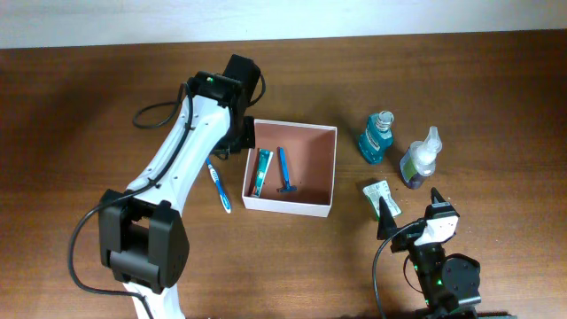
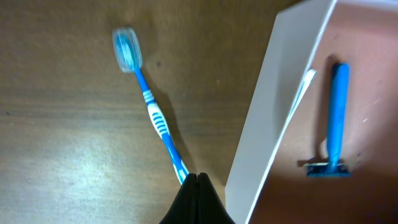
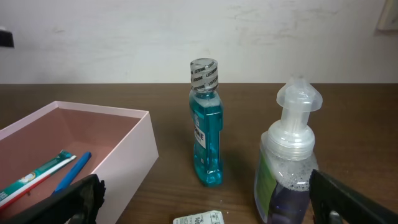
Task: Pack container
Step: 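Withdraw the left gripper from the box toward the blue toothbrush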
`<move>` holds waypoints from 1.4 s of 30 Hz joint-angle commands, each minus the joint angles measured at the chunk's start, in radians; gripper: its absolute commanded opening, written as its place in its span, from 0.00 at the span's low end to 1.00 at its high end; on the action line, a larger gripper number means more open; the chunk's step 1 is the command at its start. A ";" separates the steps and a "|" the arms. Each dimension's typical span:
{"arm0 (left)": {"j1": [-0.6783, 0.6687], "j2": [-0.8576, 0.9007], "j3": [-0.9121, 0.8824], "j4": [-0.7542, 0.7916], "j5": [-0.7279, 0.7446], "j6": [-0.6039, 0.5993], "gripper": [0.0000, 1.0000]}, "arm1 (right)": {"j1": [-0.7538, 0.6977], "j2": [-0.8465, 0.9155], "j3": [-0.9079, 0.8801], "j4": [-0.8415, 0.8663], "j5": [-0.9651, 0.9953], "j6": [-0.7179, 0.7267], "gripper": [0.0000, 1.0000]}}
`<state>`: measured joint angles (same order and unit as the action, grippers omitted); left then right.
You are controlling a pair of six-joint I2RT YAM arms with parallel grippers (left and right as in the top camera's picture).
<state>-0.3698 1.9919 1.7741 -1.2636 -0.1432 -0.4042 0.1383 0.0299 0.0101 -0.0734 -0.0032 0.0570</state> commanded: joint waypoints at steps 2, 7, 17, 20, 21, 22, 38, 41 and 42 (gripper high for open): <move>0.000 -0.006 -0.074 -0.006 0.050 0.009 0.00 | 0.006 -0.004 -0.005 -0.006 0.008 0.011 0.98; 0.000 -0.006 -0.114 -0.002 0.054 0.009 0.01 | 0.006 -0.004 -0.005 -0.006 0.008 0.011 0.98; 0.000 -0.006 -0.124 -0.006 0.204 0.062 0.01 | 0.006 -0.004 -0.005 -0.006 0.008 0.011 0.98; 0.000 -0.006 -0.130 -0.004 0.204 0.062 0.01 | 0.006 -0.004 -0.005 -0.006 0.008 0.011 0.98; 0.000 -0.006 -0.139 -0.002 0.204 0.062 0.00 | 0.006 -0.004 -0.005 -0.006 0.008 0.011 0.98; 0.000 -0.006 -0.145 -0.001 0.204 0.062 0.00 | 0.006 -0.004 -0.005 -0.006 0.008 0.011 0.98; 0.000 -0.006 -0.187 0.017 0.291 0.062 0.00 | 0.006 -0.004 -0.005 -0.006 0.008 0.011 0.98; 0.000 -0.006 -0.187 0.017 0.298 0.062 0.00 | 0.006 -0.004 -0.005 -0.006 0.008 0.011 0.98; 0.000 -0.006 -0.187 0.018 0.298 0.062 0.00 | 0.006 -0.004 -0.005 -0.006 0.008 0.011 0.98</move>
<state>-0.3706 1.9919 1.5909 -1.2484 0.1249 -0.3580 0.1383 0.0299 0.0101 -0.0734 -0.0032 0.0574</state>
